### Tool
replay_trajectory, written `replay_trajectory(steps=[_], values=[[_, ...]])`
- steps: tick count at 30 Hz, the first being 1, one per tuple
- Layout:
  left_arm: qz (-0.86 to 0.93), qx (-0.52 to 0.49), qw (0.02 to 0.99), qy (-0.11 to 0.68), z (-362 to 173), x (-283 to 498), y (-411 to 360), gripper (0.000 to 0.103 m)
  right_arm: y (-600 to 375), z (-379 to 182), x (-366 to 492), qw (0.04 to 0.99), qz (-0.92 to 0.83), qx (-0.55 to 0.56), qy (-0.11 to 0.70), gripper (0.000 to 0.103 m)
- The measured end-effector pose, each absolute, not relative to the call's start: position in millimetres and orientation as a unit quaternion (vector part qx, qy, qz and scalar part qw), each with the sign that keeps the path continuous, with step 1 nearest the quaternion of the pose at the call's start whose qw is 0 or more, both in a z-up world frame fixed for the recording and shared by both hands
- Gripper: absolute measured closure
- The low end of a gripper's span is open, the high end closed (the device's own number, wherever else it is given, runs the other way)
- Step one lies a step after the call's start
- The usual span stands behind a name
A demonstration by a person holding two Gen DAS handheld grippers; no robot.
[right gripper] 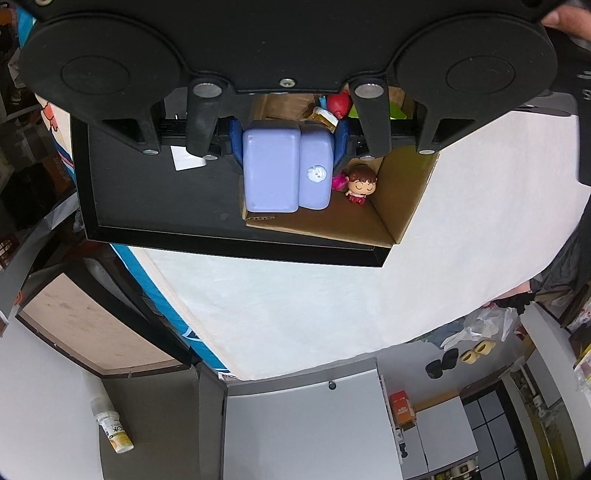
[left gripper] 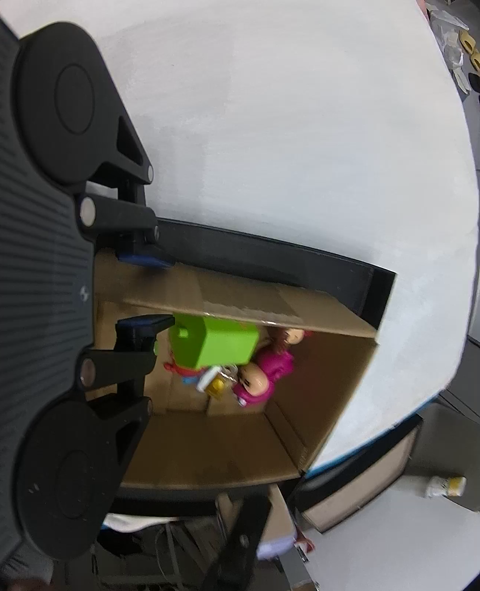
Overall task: Organize rigid objects
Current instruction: 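Lower the lavender block into the box and open the right gripper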
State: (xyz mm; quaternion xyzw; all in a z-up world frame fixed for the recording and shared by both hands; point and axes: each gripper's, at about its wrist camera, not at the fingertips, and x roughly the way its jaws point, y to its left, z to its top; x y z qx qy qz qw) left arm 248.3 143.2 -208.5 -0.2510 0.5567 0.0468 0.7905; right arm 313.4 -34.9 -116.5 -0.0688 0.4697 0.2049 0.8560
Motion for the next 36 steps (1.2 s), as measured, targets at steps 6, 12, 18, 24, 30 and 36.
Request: replay_trajectory(steps=[6,12,18,24,30,36], values=[[0.050,-0.264,0.797,0.541,-203.2,243.1,146.7,0.082,-27.4,-121.9,318.2,0.852,0.209,-0.073,0.475,0.059],[0.052,-0.274,0.798,0.535,-205.2,238.3,151.4,0.084,-16.2,-129.2,323.6,0.845,0.212,-0.081,0.484,0.059],[0.053,-0.272,0.801,0.531,-204.0,235.3,150.9,0.084,-7.7,-136.0,330.4,0.840,0.213,-0.091,0.491,0.059],[0.051,-0.273,0.800,0.532,-204.2,235.1,151.1,0.083,-0.6,-135.1,335.5,0.842,0.211,-0.103,0.486,0.075],[0.051,-0.268,0.801,0.533,-204.0,236.5,149.5,0.084,-4.7,-131.3,334.9,0.845,0.205,-0.099,0.484,0.075],[0.049,-0.268,0.802,0.532,-205.0,236.5,150.2,0.084,-17.8,-129.3,330.4,0.842,0.204,-0.096,0.491,0.074]])
